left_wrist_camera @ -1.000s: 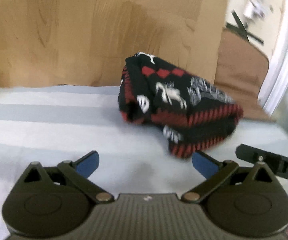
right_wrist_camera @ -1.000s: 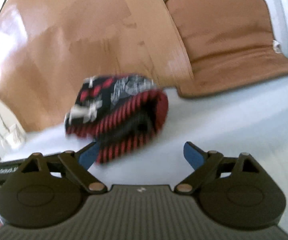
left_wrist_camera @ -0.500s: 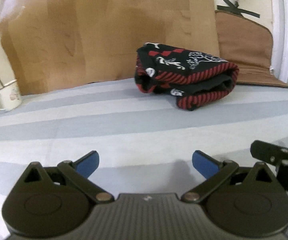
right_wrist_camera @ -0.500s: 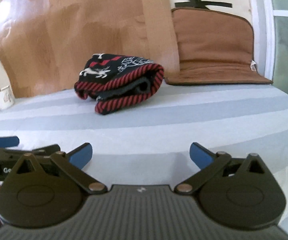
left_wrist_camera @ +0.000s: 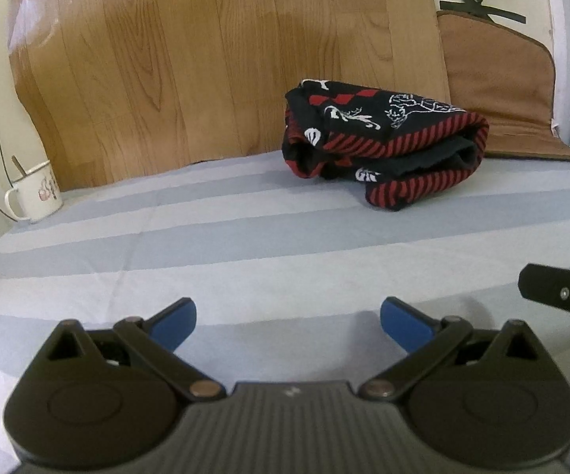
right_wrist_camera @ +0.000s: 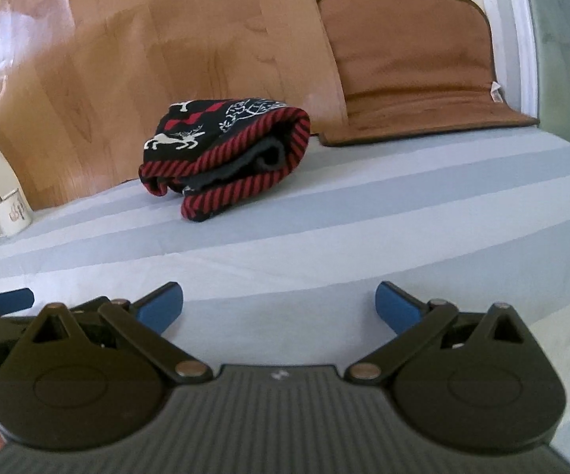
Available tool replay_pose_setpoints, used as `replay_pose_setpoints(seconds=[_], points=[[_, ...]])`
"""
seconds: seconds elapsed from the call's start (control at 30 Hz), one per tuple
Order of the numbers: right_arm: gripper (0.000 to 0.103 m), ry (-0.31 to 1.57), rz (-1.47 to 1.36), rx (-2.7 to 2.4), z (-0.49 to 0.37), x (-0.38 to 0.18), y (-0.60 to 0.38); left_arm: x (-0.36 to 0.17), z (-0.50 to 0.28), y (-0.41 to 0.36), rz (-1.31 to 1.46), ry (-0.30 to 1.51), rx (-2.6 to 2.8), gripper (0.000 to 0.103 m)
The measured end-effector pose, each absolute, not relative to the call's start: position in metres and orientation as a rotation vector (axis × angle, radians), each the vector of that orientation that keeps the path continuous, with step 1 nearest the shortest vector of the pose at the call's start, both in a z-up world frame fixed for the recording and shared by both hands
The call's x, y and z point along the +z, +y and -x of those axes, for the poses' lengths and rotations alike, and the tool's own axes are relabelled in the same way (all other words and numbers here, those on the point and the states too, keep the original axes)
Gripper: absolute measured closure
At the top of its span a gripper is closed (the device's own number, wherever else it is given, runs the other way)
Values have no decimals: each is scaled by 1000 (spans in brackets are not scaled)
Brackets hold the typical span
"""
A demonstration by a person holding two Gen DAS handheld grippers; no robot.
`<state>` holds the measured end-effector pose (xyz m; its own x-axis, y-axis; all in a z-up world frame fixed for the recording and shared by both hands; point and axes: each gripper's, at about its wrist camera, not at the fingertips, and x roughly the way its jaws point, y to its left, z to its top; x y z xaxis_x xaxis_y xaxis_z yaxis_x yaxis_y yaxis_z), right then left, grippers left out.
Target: Fold small clothes
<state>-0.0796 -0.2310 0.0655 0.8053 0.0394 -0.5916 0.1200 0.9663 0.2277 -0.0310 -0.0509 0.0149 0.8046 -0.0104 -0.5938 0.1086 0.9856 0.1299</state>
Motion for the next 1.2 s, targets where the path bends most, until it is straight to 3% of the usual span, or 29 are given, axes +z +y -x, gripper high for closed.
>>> replay_pose_setpoints(seconds=[1.2], points=[[0,617,-290,-34,80,67,-235,22,43,-57,-196,593,-14,0]])
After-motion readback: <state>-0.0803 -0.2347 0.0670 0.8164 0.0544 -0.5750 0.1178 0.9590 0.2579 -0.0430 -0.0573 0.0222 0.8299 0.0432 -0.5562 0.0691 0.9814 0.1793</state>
